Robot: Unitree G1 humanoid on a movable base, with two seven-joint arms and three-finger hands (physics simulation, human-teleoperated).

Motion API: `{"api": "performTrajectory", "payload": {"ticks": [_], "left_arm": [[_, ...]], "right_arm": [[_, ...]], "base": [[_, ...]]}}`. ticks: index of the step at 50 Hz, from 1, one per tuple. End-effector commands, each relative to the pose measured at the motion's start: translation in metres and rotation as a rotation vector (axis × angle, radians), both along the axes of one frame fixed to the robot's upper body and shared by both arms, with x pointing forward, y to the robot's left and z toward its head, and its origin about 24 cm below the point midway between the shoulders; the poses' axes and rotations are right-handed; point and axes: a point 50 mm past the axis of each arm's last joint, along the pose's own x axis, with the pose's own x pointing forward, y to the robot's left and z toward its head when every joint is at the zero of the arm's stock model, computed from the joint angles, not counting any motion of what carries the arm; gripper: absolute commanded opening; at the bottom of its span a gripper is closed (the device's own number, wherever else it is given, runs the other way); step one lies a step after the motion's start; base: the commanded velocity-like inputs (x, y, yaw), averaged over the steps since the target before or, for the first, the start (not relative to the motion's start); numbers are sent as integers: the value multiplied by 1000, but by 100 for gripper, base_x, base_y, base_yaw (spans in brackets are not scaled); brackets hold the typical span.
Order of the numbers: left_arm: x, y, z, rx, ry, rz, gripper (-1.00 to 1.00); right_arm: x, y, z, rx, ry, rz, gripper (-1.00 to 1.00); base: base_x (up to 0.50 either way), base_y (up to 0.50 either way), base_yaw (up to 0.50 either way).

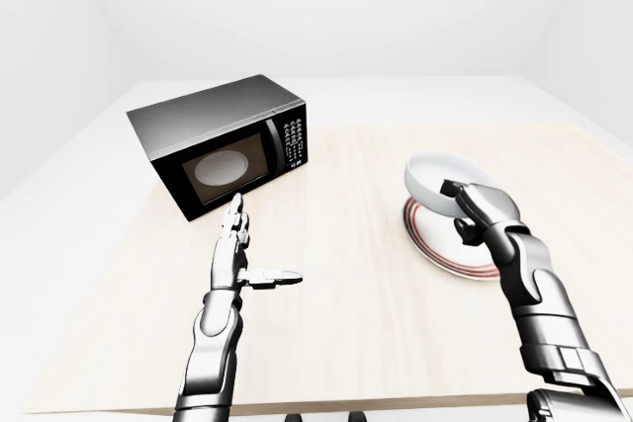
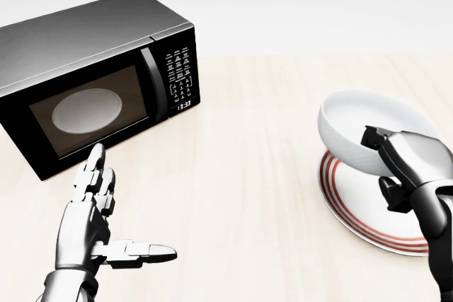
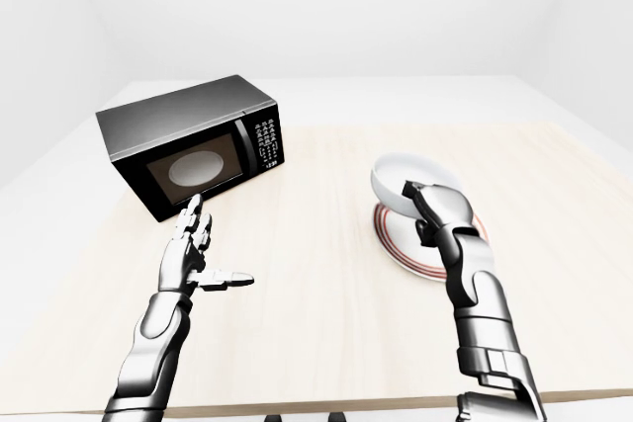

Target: Pick up the white bowl and put it on the plate.

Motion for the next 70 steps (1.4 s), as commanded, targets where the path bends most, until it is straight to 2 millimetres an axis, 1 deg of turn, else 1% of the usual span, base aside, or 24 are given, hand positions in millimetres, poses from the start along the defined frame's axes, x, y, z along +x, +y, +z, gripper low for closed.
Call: {"api": "performTrajectory", "payload": {"ticks": [1, 9, 23, 30, 38, 54, 70], "left_arm": [[0, 0, 0, 0, 0, 0, 100], [0, 0, 0, 0, 0, 0, 100], [0, 0, 0, 0, 0, 0, 100], [0, 0, 0, 0, 0, 0, 100], [0, 0, 0, 0, 0, 0, 100], [0, 0, 0, 0, 0, 0, 100], [0, 0, 0, 0, 0, 0, 100]], "right_arm": [[-2, -13, 3, -20, -30, -43, -100], [-2, -22, 1, -19, -23, -69, -100], [-3, -37, -8, -21, 0, -120, -100], [-4, -41, -9, -18, 4, -131, -100], [-3, -46, -17, -19, 23, -154, -100], [-1, -50, -20, -22, 38, -169, -100], [-1, -52, -31, -27, 61, -184, -100]], "base": [[0, 0, 0], [0, 0, 0], [0, 0, 0], [0, 0, 0], [0, 0, 0], [0, 0, 0], [0, 0, 0]]}}
